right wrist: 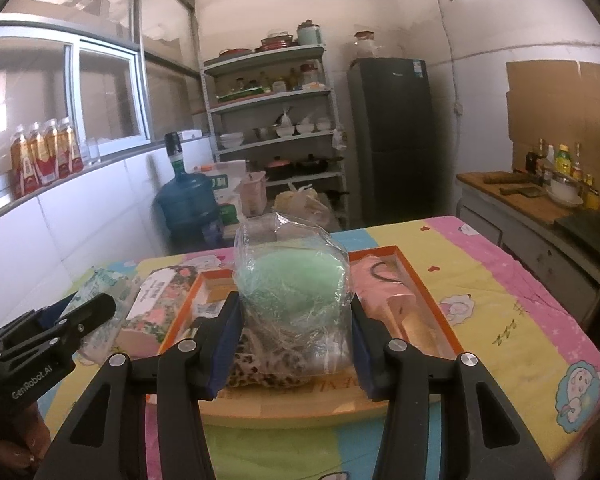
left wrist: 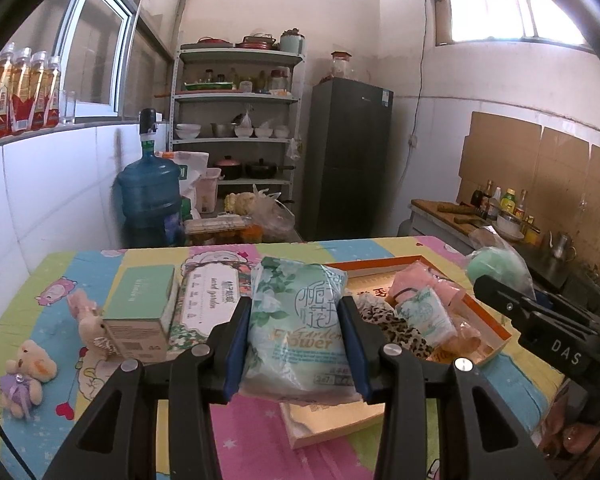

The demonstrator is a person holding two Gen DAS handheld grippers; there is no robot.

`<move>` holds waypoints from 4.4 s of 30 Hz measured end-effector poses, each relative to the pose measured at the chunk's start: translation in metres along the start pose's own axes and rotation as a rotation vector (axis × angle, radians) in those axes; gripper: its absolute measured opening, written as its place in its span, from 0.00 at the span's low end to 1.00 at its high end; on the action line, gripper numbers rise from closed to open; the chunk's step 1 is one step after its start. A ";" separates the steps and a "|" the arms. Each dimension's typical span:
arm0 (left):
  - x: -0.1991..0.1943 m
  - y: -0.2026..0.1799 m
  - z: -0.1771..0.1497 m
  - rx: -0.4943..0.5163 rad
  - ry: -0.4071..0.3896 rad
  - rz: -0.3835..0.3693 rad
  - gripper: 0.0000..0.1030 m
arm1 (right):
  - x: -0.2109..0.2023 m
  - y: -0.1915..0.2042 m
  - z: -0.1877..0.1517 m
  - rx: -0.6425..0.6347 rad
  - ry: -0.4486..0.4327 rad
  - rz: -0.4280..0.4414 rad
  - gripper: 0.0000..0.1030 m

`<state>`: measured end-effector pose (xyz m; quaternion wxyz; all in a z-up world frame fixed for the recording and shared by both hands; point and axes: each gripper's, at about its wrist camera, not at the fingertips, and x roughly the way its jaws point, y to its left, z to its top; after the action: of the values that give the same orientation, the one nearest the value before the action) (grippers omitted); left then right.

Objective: Organize soft objects
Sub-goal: 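Carry the tissue pack with the left tool while the right carries the clear bag to the tray, then lower the tissue pack into the tray with the left tool while the right releases the clear bag, then withdraw both tools from the tray toward the teddy bear and pink bunny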

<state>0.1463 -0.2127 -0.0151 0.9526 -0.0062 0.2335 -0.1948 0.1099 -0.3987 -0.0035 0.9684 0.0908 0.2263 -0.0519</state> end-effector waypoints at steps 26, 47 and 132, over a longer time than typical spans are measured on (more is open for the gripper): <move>0.086 -0.037 0.007 0.006 0.076 -0.029 0.42 | 0.076 -0.036 0.014 0.003 0.071 0.042 0.50; 0.138 -0.032 0.000 -0.062 0.213 -0.062 0.46 | 0.137 -0.044 0.011 -0.002 0.193 0.085 0.53; -0.060 0.099 -0.006 -0.059 -0.022 0.236 0.82 | 0.012 0.138 0.000 -0.113 0.017 0.159 0.65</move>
<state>0.1316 -0.0982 -0.0045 0.9709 -0.0089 0.2276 -0.0742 0.1398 -0.2643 0.0123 0.9712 0.0544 0.2289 0.0387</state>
